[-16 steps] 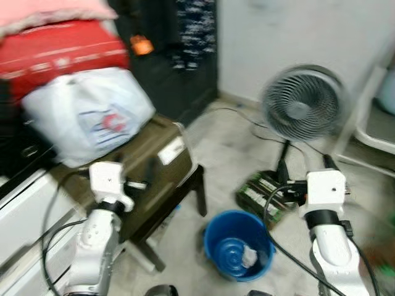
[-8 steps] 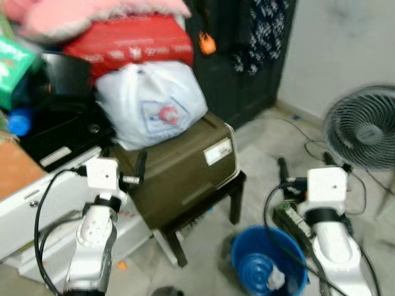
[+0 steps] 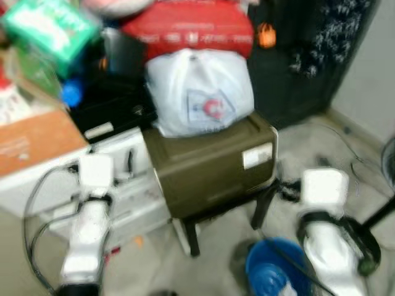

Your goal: Clean up the room

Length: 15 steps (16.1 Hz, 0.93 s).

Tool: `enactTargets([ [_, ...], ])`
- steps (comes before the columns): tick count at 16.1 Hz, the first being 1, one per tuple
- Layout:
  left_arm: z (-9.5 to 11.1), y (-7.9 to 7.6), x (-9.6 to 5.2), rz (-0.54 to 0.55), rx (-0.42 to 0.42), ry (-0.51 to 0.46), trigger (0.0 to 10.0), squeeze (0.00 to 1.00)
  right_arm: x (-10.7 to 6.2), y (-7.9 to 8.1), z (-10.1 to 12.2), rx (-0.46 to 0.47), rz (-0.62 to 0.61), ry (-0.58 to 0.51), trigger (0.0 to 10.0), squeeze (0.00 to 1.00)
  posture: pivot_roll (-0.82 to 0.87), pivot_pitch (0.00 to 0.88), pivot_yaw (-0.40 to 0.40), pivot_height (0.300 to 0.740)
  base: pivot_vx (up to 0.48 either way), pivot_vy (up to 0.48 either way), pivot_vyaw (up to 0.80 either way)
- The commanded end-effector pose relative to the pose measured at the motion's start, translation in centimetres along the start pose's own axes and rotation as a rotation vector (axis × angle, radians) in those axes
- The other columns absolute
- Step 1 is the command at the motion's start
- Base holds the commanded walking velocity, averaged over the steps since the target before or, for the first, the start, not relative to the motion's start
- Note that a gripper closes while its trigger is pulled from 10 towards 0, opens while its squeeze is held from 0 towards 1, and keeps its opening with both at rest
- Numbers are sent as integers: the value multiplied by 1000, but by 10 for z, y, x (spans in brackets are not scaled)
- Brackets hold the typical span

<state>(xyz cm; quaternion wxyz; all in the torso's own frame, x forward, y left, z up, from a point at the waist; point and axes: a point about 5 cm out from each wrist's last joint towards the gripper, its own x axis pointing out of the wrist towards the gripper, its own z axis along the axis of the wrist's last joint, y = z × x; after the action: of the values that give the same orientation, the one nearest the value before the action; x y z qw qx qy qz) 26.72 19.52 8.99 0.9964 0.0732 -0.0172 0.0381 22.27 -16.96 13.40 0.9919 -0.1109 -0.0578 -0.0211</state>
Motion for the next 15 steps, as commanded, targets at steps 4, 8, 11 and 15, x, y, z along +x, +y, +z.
enactTargets([
  [4,1,5,-7,17,38,-24,10000,0,-3,-15,-3,-31,-24,22,10000,0,-163,0,60,740,0,0,800],
  [8,-6,7,-23,62,36,-7,10000,0,10,-1,-7,11,63,30,10000,0,-93,0,-6,740,0,0,400],
  [11,-7,8,-28,86,38,-6,10000,0,20,2,-3,15,98,10,10000,0,-73,0,-34,740,0,0,0],
  [15,-6,8,-31,81,44,-8,10000,0,24,1,-5,17,92,13,10000,0,-76,0,-24,740,0,0,0],
])
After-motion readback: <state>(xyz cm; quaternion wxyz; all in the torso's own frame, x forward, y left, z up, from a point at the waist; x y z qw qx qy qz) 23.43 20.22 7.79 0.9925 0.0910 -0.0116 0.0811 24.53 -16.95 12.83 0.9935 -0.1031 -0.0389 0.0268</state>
